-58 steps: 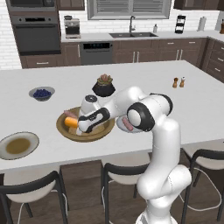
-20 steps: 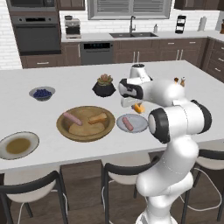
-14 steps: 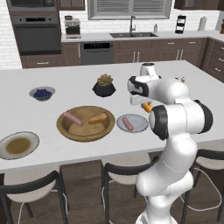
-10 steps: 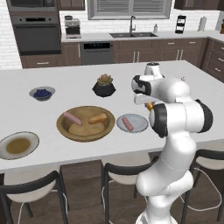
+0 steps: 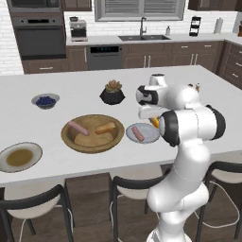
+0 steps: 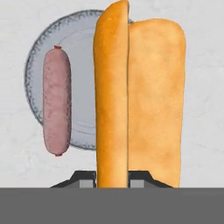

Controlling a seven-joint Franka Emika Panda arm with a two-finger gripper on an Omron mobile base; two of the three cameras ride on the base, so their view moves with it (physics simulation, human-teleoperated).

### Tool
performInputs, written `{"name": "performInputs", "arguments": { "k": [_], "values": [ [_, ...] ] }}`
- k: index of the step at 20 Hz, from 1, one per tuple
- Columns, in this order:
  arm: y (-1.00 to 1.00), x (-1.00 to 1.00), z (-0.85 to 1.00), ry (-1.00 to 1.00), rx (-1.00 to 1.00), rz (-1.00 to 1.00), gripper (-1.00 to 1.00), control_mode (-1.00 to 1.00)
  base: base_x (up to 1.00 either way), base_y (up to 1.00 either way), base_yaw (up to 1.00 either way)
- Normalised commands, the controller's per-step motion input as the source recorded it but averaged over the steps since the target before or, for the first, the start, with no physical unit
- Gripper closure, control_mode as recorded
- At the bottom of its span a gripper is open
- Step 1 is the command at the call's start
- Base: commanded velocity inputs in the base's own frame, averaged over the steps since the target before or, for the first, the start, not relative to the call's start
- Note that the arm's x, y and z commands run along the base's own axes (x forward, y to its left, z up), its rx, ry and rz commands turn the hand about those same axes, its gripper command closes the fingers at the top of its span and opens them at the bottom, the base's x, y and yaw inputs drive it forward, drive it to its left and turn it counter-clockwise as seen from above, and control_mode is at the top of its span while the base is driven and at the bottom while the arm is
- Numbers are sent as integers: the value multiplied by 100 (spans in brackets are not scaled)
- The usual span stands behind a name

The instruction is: Place one bun and one sausage from the bowl on each plate.

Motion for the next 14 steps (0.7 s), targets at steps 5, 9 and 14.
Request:
{"name": "performInputs", "arguments": {
  "k": [5,9,14],
  "values": [
    [24,37,-33,17,6,7,100,-100,0,0,0],
    [-16,42,-41,0,7,1,100,-100,0,0,0],
    [-8,31,-52,0,2,0,100,-100,0,0,0]
  ]
}}
